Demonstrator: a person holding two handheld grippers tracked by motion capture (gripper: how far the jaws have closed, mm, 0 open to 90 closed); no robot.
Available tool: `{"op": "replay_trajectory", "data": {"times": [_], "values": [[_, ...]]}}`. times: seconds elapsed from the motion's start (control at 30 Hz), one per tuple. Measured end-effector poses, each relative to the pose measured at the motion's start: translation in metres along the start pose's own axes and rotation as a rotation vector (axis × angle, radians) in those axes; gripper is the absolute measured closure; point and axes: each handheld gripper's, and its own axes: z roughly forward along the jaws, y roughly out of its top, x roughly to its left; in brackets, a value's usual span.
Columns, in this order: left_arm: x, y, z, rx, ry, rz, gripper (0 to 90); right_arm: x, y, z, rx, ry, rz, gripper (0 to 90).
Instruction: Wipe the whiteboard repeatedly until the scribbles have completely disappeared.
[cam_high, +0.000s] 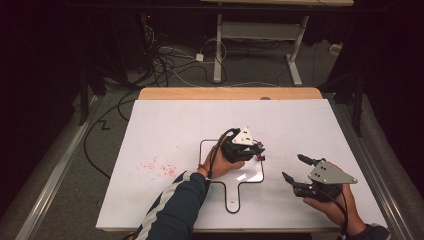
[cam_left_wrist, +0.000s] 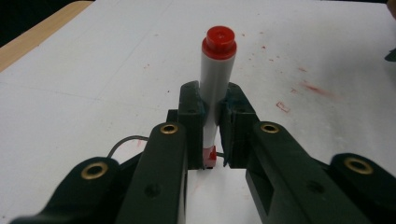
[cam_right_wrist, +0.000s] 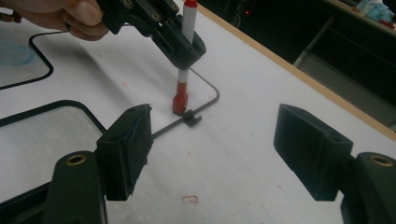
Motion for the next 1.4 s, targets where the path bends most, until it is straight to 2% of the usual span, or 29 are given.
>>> {"op": "replay_trajectory", "data": {"times": [0.07,0.17,0.3,0.4,0.57,0.7,0.8,0.9,1.0,1.27,1.4], "values": [[0.003,-0.001,-0.005,0.019,0.021,-0.004,78.9,0.0,0.0,-0.001,-0.002,0.0,-0.002,28.7],[0.012,-0.007,-0.016,0.035,0.038,-0.039,78.9,-0.001,0.0,-0.001,-0.004,-0.003,0.003,28.7],[0.018,-0.014,-0.027,0.041,0.034,-0.072,78.8,-0.001,-0.001,-0.002,-0.003,-0.009,0.003,28.7],[0.019,-0.017,-0.029,0.029,0.027,-0.095,78.8,-0.001,0.0,-0.002,-0.004,-0.01,0.006,28.7],[0.008,-0.007,-0.013,0.019,0.004,-0.052,78.8,0.0,0.001,0.0,-0.002,-0.006,-0.003,28.7],[0.003,0.001,-0.002,0.015,-0.016,-0.039,78.8,0.001,0.001,0.001,-0.003,0.002,-0.004,28.7],[0.001,0.003,0.0,0.024,-0.004,-0.021,78.8,0.0,0.0,0.001,0.0,0.004,-0.007,28.7],[0.005,0.002,-0.003,0.041,0.034,-0.014,78.9,-0.001,0.0,-0.001,-0.004,0.001,0.0,28.7],[0.011,-0.002,-0.008,0.039,0.024,-0.04,78.8,-0.001,-0.001,-0.002,-0.006,-0.004,0.0,28.7],[0.005,-0.004,-0.022,0.093,-0.014,0.009,78.7,-0.001,0.0,-0.003,-0.003,-0.007,-0.002,28.7],[0.008,-0.013,-0.041,0.121,-0.027,-0.011,78.7,-0.001,-0.001,-0.003,-0.004,-0.008,0.004,28.7]]}}
